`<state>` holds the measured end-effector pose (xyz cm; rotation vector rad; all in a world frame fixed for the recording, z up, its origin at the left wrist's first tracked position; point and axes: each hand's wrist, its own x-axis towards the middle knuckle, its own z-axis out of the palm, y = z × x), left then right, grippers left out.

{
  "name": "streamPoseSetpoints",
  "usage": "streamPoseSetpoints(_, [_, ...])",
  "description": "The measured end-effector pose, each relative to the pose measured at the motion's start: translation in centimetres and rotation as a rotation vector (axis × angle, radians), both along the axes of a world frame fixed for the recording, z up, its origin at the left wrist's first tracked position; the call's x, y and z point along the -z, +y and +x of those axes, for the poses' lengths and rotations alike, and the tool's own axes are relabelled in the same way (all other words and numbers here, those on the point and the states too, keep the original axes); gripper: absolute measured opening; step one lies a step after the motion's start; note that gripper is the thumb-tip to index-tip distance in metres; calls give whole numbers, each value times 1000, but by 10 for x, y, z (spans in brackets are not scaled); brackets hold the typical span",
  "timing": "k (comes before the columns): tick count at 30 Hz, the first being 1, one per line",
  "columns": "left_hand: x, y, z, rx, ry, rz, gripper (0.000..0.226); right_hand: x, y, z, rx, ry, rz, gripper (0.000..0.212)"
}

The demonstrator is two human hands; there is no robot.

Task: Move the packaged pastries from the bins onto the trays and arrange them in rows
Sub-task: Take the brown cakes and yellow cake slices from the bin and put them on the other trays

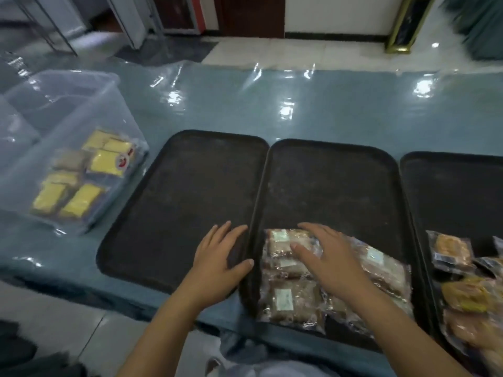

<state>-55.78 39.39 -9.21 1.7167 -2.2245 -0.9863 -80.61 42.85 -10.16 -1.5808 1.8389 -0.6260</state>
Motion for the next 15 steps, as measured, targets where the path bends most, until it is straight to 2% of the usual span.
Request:
streamPoseSetpoints(8, [-66,15,206,-191,227,-212,60,-47,-9,183,-57,-122,-227,41])
streamPoseSetpoints(15, [-108,9,330,-235,155,-383,65,-84,-21,291,-190,-201,-312,42])
